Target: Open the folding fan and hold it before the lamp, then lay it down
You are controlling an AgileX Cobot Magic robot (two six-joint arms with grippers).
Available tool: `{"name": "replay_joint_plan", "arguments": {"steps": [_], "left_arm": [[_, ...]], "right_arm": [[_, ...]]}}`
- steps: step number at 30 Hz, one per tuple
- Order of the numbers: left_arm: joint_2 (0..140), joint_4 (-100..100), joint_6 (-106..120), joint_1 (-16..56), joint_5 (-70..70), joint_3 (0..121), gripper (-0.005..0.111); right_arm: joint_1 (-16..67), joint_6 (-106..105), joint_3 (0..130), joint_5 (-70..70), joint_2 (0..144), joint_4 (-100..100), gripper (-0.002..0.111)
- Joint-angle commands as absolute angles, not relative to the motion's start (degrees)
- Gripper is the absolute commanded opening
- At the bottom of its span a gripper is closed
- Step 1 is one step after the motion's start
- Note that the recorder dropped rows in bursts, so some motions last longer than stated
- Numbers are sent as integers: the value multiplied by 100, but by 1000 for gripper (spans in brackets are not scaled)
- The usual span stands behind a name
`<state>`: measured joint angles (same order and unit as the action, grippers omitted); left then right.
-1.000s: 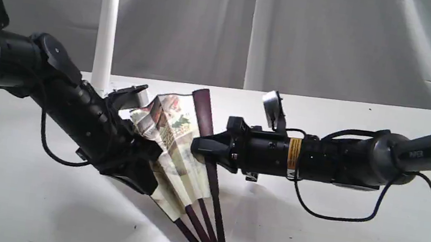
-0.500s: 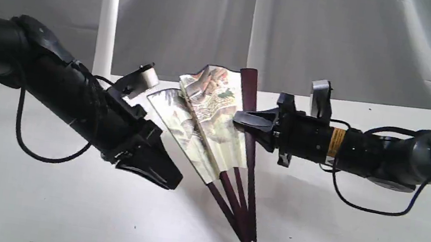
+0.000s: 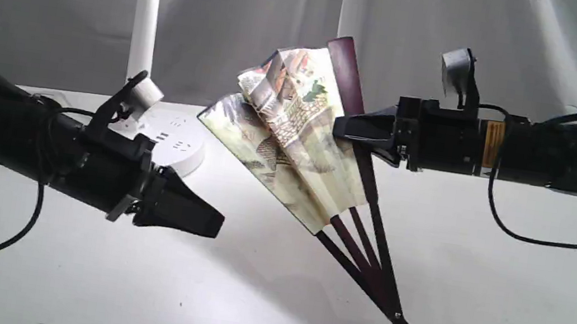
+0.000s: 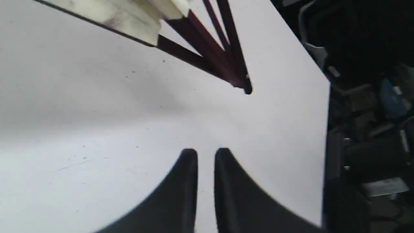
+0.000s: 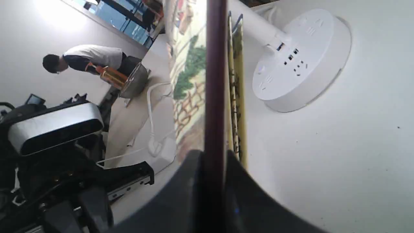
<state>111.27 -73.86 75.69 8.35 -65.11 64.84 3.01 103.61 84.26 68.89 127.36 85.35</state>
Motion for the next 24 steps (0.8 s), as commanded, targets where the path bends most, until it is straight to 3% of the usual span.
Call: {"name": "replay_joint_plan", "arguments": {"steps": [1,7,13,16,24], "left_arm": [[10656,-7478,8000,825,-5687,6049,0],[9917,-7707,8559,825,-4134,5261,0],[9590,-9730,10912,825,-2552,4559,0],[9612,-9995,11723,825,-2443,4446,0],[9610,-9995,11076,825,-2443,4458,0]], "right_arm": [[273,10215,8408,6996,12433,8703,0],[273,10215,8408,6628,12075,9092,0],[284,10363,8408,5756,11610,9884,0],[284,10522,8408,5438,11403,9995,0],[294,10197,8004,4788,10953,9995,0]]}}
